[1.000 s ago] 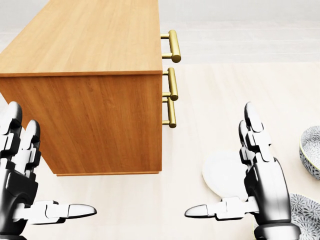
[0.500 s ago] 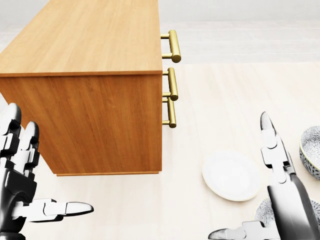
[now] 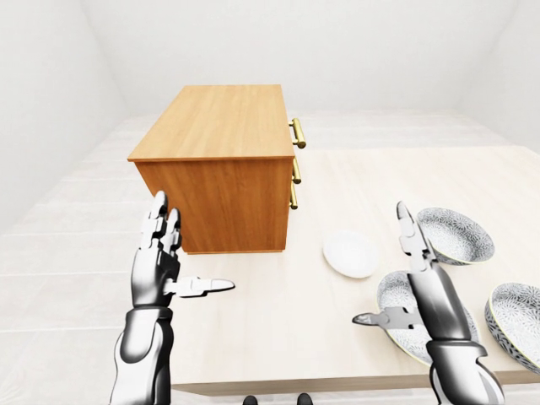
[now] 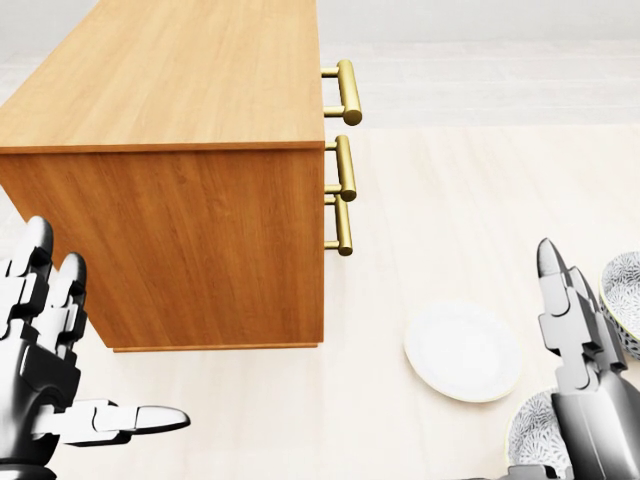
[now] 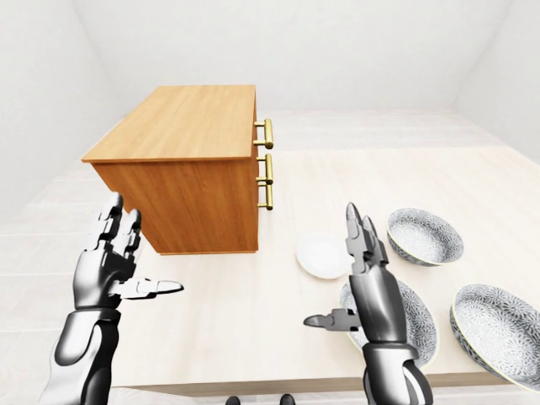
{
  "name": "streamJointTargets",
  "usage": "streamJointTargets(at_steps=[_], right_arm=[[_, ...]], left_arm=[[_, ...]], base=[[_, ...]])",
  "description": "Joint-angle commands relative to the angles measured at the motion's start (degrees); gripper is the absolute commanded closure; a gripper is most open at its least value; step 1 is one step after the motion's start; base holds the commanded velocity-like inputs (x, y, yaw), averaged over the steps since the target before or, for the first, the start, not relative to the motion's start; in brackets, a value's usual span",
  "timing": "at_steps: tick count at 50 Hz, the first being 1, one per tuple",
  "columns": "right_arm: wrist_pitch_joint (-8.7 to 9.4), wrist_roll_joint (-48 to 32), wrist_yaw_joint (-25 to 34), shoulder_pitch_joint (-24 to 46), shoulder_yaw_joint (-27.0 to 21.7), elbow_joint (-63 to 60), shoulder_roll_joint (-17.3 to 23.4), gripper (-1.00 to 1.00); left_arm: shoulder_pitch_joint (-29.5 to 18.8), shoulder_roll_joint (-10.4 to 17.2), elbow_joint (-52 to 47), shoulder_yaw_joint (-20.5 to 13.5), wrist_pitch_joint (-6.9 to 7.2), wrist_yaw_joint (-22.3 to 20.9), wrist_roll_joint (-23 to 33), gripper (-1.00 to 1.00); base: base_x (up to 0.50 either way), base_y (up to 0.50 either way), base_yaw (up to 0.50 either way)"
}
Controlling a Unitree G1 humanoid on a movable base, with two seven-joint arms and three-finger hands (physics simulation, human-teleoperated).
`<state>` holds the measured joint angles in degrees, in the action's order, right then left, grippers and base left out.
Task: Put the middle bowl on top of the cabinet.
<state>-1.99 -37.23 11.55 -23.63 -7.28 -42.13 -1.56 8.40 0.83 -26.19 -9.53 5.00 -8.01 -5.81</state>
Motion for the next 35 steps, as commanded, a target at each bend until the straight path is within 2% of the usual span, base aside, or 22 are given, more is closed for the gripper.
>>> streamJointTargets(at_steps=[1, 6, 10, 14, 26, 35], right_arm=[[-2.04, -1.4, 1.7, -1.3, -1.7, -1.0, -1.1, -1.00], [-3.01, -1.7, 2.2, -2.0, -2.5, -1.0, -1.6, -1.00], [-3.01, -3.1, 2.0, -3.7, -2.6, 0.6, -1.9, -1.00], [-3.01, -6.6, -0.5, -5.7, -2.7, 4.9, -1.8, -1.00], [-3.01, -13.2, -1.8, -8.8, -7.4, 8.1, -2.7, -1.00], [-3.01, -12.7, 1.6, -10.9, -11.3, 5.2, -5.6, -1.00]], left_arm=[[0.1, 0.0, 1.5, 0.3, 0.00, -0.3, 0.0, -1.00], [-0.2, 0.1, 1.6, 0.1, 0.00, -0.1, -0.1, -1.00], [-0.4, 0.1, 1.8, 0.0, 0.00, 0.0, -0.3, -1.00], [-0.5, 0.1, 2.3, 0.3, 0.00, 0.1, 0.1, -1.00], [-0.4, 0.2, 2.4, 0.6, 0.00, 0.2, 0.5, -1.00], [-0.6, 0.2, 2.6, 0.4, 0.00, 0.2, 0.2, -1.00]], base=[[0.00, 0.00, 0.00], [0.00, 0.00, 0.00], [0.00, 0.00, 0.00], [0.00, 0.00, 0.00], [0.00, 0.00, 0.00], [0.00, 0.00, 0.00]])
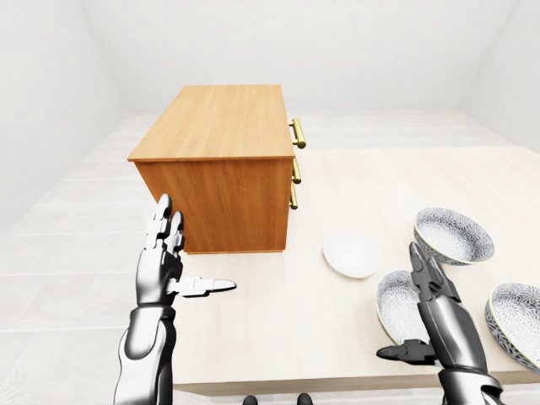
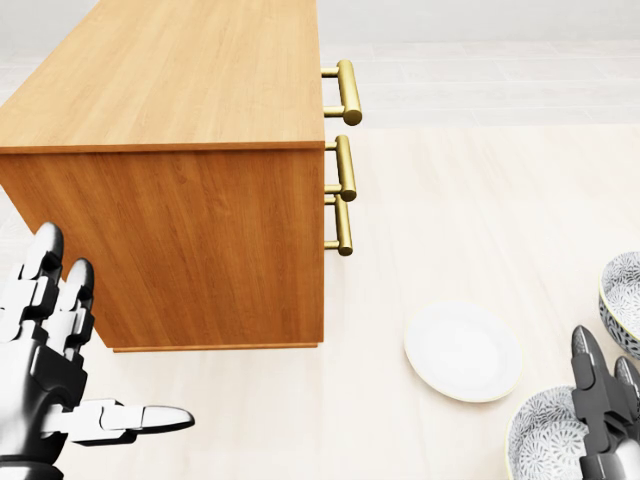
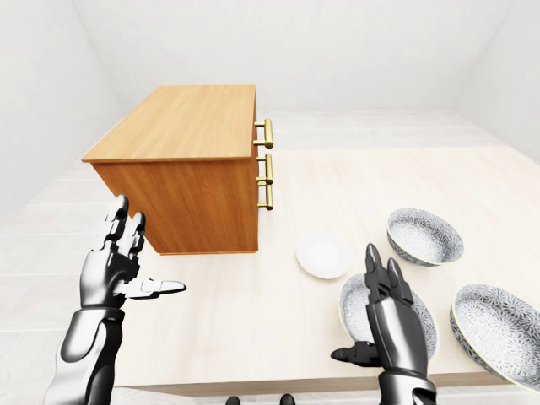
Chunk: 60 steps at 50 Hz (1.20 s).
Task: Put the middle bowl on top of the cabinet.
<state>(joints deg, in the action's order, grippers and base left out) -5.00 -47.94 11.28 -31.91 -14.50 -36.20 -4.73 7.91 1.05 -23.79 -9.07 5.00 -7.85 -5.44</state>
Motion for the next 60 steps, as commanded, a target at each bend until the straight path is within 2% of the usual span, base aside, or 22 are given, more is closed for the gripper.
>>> streamJointTargets(at_steps=[1, 17, 26, 37, 47, 60], right_arm=[[0.00, -1.9, 2.2, -2.4, -4.7, -0.9, -2.7, -1.00], [0.00, -0.5, 7.7, -1.9, -11.9, -3.8, -8.3, -1.00], [0.00, -1.3, 8.8, -1.0, -15.2, -3.5, -11.0, -1.00], [0.00, -4.9, 7.8, -1.3, -18.4, -0.7, -13.0, -1.00], [0.00, -7.6, 7.6, -0.3, -20.2, 1.2, -13.9, -1.00], [0.00, -14.1, 3.1, -0.3, -19.2, 6.9, -13.3, -1.00]], left_arm=[[0.0, 0.0, 0.2, 0.0, 0.00, 0.0, -0.1, -1.00], [0.2, 0.2, -0.7, -0.3, 0.00, -0.1, -0.2, -1.00], [1.1, -0.1, -2.7, -0.4, 0.00, -0.3, -0.2, -1.00], [2.9, -0.5, -5.2, -0.7, 0.00, -1.5, -1.0, -1.00], [2.2, -0.6, -4.4, -1.2, 0.00, -1.4, -1.0, -1.00], [2.5, -0.7, -4.1, -0.7, 0.00, -1.5, -0.4, -1.00]], base=[[0.00, 0.00, 0.00], [0.00, 0.00, 0.00], [0.00, 0.00, 0.00], [0.00, 0.00, 0.00], [0.00, 0.00, 0.00], [0.00, 0.00, 0.00]])
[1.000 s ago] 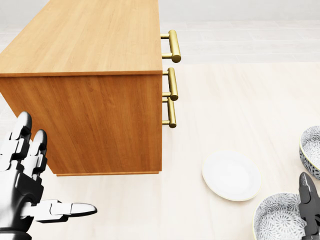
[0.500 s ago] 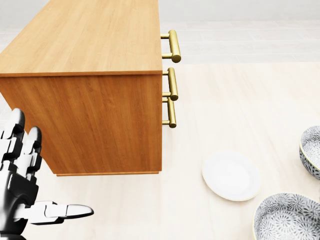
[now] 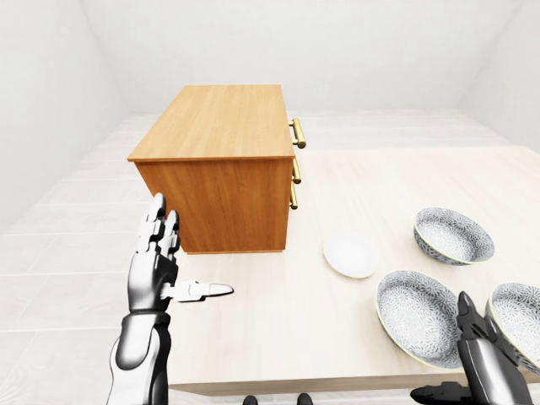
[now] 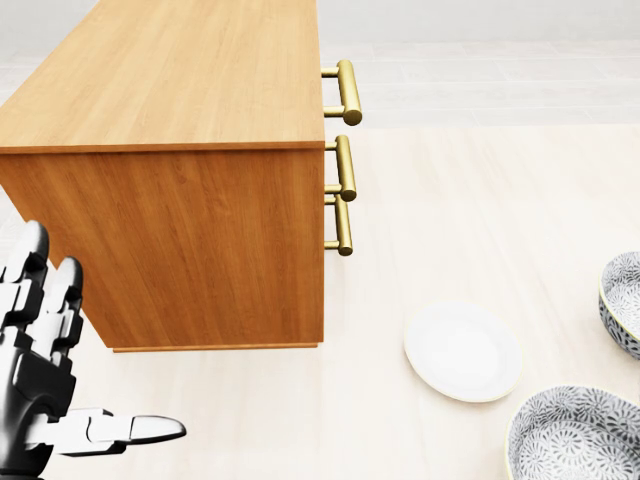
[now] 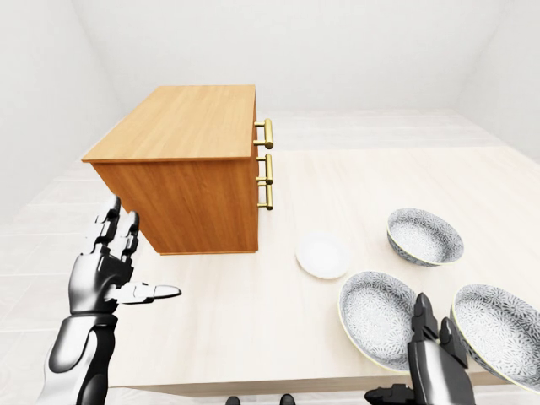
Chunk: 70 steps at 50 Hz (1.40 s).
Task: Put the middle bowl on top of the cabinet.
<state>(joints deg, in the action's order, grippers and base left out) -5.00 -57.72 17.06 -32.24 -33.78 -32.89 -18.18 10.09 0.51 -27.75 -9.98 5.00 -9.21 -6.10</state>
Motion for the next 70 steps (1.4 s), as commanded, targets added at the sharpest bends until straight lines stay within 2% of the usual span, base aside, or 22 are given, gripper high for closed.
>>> streamJointTargets(at_steps=[1, 31, 45, 46, 49, 52, 54, 56, 57, 58, 59, 62, 70], right_arm=[[0.00, -4.2, -2.6, 0.0, 0.3, 3.5, 0.3, -1.00], [0.00, -6.8, -6.0, -1.4, 5.8, 6.0, 3.1, -1.00], [0.00, -5.7, -6.3, -2.3, 6.1, 5.0, 3.7, -1.00], [0.00, -5.5, -6.2, -2.3, 6.1, 4.8, 3.7, -0.88], [0.00, -5.4, -6.0, -2.4, 6.1, 4.7, 3.6, -0.13], [0.00, -5.4, -5.9, -2.5, 6.1, 4.5, 3.6, 0.15], [0.00, -5.3, -5.9, -2.6, 6.0, 4.4, 3.5, 0.21], [0.00, -5.4, -6.0, -2.7, 5.9, 4.5, 3.5, 0.44], [0.00, -5.4, -5.9, -2.7, 5.9, 4.4, 3.4, 0.47], [0.00, -5.4, -5.9, -2.8, 5.8, 4.3, 3.4, 0.66], [0.00, -5.2, -5.8, -2.9, 5.8, 4.1, 3.3, 0.77], [0.00, -5.0, -5.5, -3.1, 5.7, 3.8, 3.1, 0.98], [0.00, -5.1, -5.2, -2.9, 5.3, 3.9, 2.8, 1.00]], left_arm=[[0.4, -0.1, -0.2, 0.2, 0.00, -0.2, 0.2, -1.00], [0.4, -0.1, 0.5, 0.0, 0.00, -0.1, 0.1, -1.00], [0.4, -0.1, 0.1, 0.2, 0.00, 0.0, 0.2, -1.00], [0.4, -0.1, 0.1, 0.2, 0.00, 0.0, 0.2, -1.00], [0.4, -0.1, 0.1, 0.2, 0.00, 0.0, 0.3, -1.00], [0.5, -0.1, -0.2, 0.1, 0.00, 0.0, 0.2, -1.00], [0.6, -0.1, -0.5, 0.1, 0.00, 0.0, 0.2, -1.00], [0.5, -0.1, -0.4, 0.0, 0.00, -0.1, 0.2, -1.00], [0.4, -0.1, -0.3, 0.0, 0.00, -0.1, 0.2, -1.00], [0.4, -0.1, -0.2, 0.0, 0.00, -0.1, 0.3, -1.00], [0.3, -0.1, -0.1, 0.0, 0.00, -0.1, 0.3, -1.00], [0.5, -0.1, -0.3, -0.1, 0.00, -0.1, 0.3, -1.00], [0.6, -0.2, 0.3, 0.0, 0.00, -0.3, 0.3, -1.00]], base=[[0.00, 0.00, 0.00], [0.00, 0.00, 0.00], [0.00, 0.00, 0.00], [0.00, 0.00, 0.00], [0.00, 0.00, 0.00], [0.00, 0.00, 0.00], [0.00, 0.00, 0.00], [0.00, 0.00, 0.00], [0.00, 0.00, 0.00], [0.00, 0.00, 0.00], [0.00, 0.00, 0.00], [0.00, 0.00, 0.00], [0.00, 0.00, 0.00]])
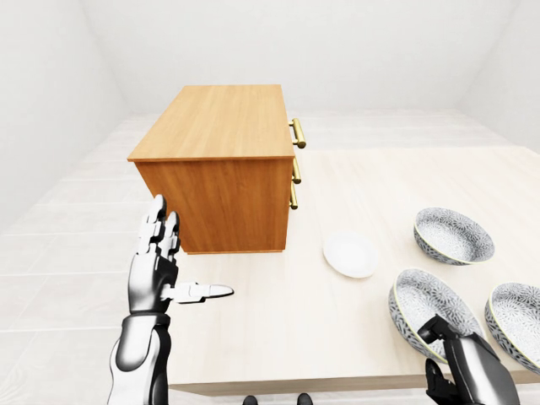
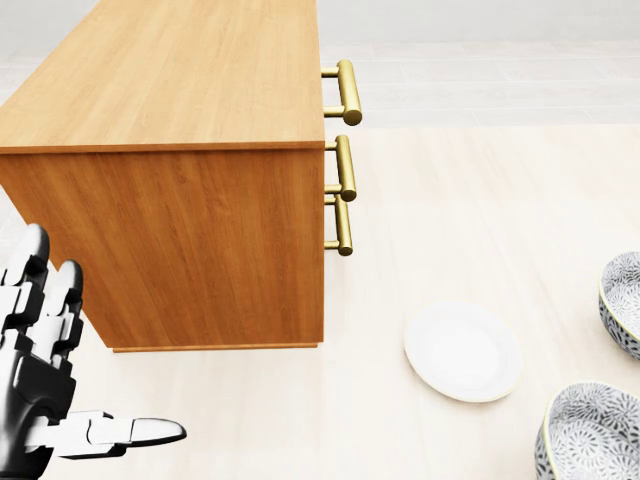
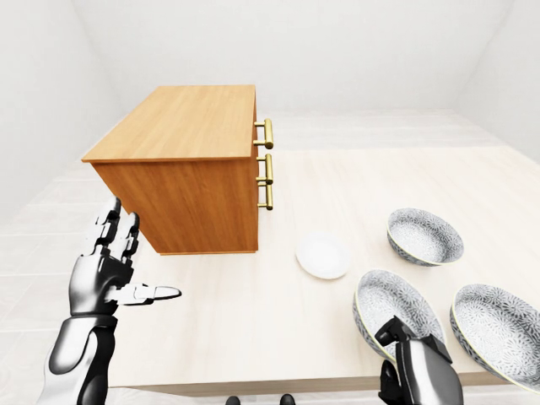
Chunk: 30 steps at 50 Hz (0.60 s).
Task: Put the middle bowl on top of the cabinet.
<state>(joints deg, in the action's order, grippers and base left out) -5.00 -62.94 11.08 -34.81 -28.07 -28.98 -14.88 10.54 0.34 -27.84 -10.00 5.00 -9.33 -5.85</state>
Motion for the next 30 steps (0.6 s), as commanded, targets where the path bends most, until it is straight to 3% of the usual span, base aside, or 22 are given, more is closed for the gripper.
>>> streamJointTargets(at_steps=[1, 19, 30], right_arm=[[0.00, 0.1, 0.7, -0.3, -0.4, 0.0, -0.6, 1.00], [0.00, 3.0, 2.7, 0.0, -1.8, -3.8, -2.1, 1.00], [0.00, 7.8, 6.8, 0.8, -2.0, -8.8, -4.0, 1.00]], left_arm=[[0.1, -0.1, 0.4, 0.0, 0.00, -0.2, 0.1, -1.00], [0.7, -0.3, 0.7, 0.5, 0.00, -0.3, 0.3, -1.00], [0.7, -0.2, 0.8, 0.3, 0.00, -0.4, 0.1, -1.00]], base=[[0.00, 0.00, 0.00], [0.00, 0.00, 0.00], [0.00, 0.00, 0.00]])
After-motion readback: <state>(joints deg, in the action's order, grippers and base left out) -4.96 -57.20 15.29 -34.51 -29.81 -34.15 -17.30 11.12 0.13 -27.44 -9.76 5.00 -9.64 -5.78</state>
